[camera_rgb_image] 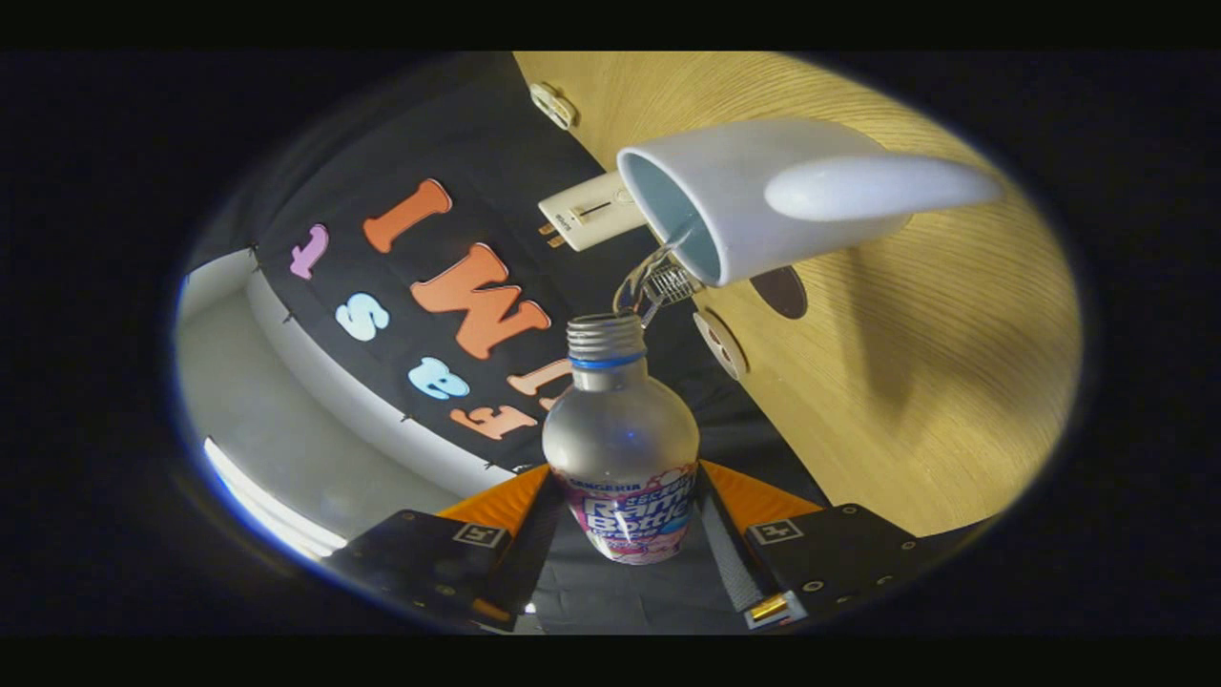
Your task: Take the bottle from table, then pour the juice into the cup, finally place the bottle on the coaster
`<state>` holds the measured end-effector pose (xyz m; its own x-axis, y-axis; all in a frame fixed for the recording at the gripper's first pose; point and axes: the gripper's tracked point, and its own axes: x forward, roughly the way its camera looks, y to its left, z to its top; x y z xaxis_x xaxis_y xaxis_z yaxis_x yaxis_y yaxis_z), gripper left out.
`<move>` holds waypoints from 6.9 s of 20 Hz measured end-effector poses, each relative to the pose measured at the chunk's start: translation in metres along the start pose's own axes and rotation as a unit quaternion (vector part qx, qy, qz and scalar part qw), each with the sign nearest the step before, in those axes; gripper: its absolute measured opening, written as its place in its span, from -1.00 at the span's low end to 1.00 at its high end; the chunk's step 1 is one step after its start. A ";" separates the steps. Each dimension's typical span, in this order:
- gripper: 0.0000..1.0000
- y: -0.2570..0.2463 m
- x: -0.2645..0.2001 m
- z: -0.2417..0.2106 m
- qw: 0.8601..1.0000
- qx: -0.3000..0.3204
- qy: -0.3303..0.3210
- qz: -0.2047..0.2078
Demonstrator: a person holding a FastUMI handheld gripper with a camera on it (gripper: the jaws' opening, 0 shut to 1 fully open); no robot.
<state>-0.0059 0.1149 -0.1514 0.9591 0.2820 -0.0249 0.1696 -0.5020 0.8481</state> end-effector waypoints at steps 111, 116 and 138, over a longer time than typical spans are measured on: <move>0.54 0.028 -0.003 0.047 0.802 -0.572 -0.098 -0.141; 0.54 0.029 0.013 0.045 0.752 -0.636 -0.084 -0.150; 0.55 -0.003 0.118 0.112 0.588 -0.770 -0.094 -0.230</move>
<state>0.1325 0.0580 -0.2167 0.9249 -0.0691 -0.3739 0.1528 0.9680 0.1991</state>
